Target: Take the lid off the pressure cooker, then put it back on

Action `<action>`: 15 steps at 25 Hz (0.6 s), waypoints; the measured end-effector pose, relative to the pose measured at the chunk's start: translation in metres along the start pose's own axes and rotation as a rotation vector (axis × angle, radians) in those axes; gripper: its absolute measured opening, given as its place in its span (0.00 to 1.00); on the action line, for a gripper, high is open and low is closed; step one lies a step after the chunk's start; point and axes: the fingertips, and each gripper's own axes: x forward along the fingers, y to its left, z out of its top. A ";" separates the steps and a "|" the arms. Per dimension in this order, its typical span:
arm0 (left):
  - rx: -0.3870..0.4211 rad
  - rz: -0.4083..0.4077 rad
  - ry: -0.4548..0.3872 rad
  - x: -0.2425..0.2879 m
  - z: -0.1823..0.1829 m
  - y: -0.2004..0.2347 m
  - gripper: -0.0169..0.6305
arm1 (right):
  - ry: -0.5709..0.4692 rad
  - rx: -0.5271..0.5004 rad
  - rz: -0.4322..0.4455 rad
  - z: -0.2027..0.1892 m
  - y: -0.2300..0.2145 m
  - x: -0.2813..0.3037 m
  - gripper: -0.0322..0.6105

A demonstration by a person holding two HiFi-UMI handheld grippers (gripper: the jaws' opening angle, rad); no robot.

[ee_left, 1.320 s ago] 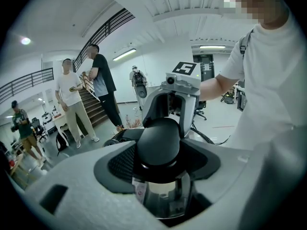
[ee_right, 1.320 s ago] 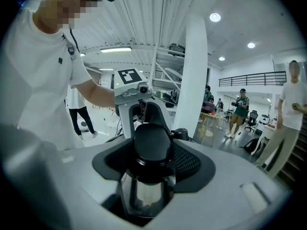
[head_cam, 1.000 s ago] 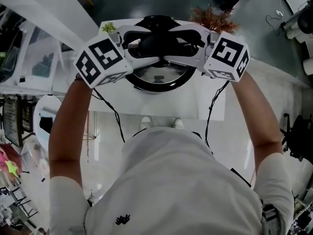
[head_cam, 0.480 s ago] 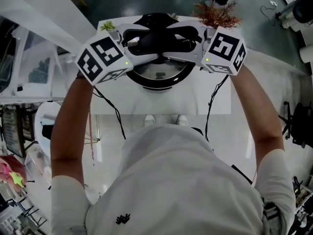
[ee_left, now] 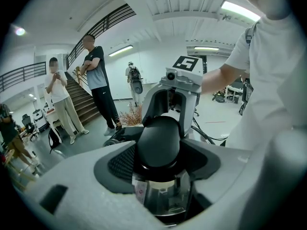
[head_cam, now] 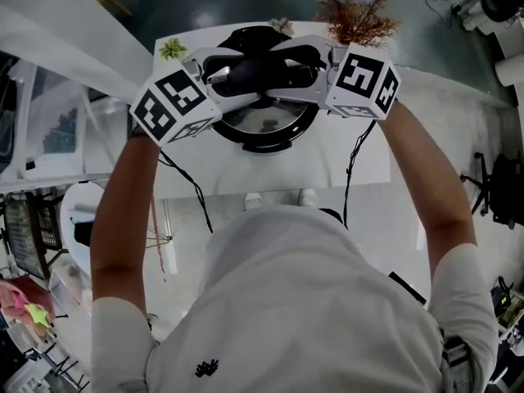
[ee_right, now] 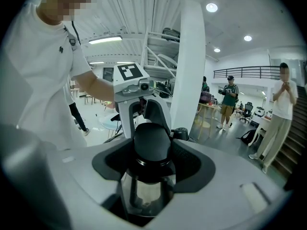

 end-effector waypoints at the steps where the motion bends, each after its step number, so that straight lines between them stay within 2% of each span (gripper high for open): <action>1: -0.001 -0.002 0.001 0.001 -0.002 0.001 0.47 | 0.002 0.003 0.001 -0.002 -0.001 0.002 0.47; 15: -0.002 -0.009 0.002 0.015 -0.013 0.003 0.47 | 0.029 0.017 0.000 -0.019 -0.004 0.008 0.47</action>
